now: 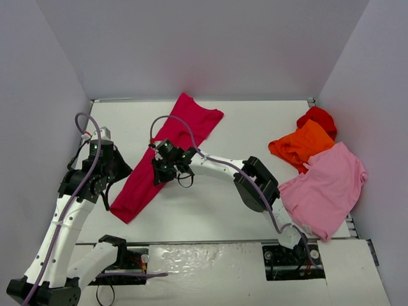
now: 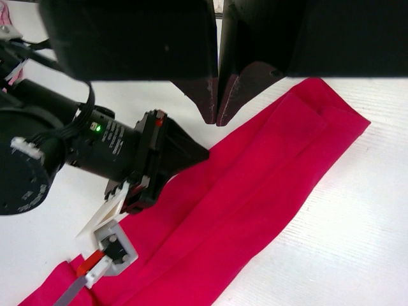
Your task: Fold and stack the t-shirts
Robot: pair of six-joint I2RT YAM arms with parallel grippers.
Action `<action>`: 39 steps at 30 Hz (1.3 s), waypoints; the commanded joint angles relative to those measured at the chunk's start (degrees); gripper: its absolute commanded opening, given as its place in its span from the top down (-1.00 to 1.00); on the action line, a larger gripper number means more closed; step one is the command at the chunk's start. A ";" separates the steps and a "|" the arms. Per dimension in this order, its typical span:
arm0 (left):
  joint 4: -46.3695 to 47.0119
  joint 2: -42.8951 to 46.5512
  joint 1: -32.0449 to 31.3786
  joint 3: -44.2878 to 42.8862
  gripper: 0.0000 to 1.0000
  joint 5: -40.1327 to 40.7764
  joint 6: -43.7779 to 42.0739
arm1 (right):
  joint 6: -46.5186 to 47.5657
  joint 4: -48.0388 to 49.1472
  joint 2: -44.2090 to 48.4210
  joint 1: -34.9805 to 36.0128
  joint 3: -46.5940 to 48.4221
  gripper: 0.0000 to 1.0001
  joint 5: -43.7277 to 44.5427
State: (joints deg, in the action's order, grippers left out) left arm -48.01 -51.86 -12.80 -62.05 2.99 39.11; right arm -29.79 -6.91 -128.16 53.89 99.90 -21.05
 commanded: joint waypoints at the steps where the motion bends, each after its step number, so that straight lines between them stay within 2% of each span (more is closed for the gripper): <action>1: -0.68 -0.39 -0.21 -1.37 1.00 0.70 0.57 | 0.40 0.63 0.99 0.91 2.58 1.00 1.41; 10: -0.76 0.98 -0.21 -0.53 1.00 2.45 0.44 | 1.40 0.67 -2.97 3.06 3.03 1.00 4.16; 18: 0.81 -0.86 -0.30 0.60 1.00 1.84 0.08 | 3.67 0.67 -1.51 2.89 -5.43 1.00 8.80; 25: 0.59 -0.59 -0.21 0.70 1.00 2.40 -0.35 | 5.90 -2.09 10.25 -1.88 -20.19 1.00 16.02; 29: 1.05 -0.60 -0.04 0.55 1.00 2.06 -0.51 | 6.37 -4.93 21.88 -8.22 -28.27 1.00 16.94; 33: 1.78 -0.96 -0.03 0.53 1.00 1.23 -0.44 | 7.72 -9.50 29.25 -11.25 -31.94 1.00 22.69; 39: 2.00 -1.15 -0.02 0.78 1.00 0.53 -0.43 | 7.67 -13.49 35.33 -13.78 -36.44 1.00 26.03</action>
State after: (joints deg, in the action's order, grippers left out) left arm -48.80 -52.77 -12.80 -60.10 4.06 39.24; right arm -23.24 -16.28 -98.72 40.29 65.60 0.35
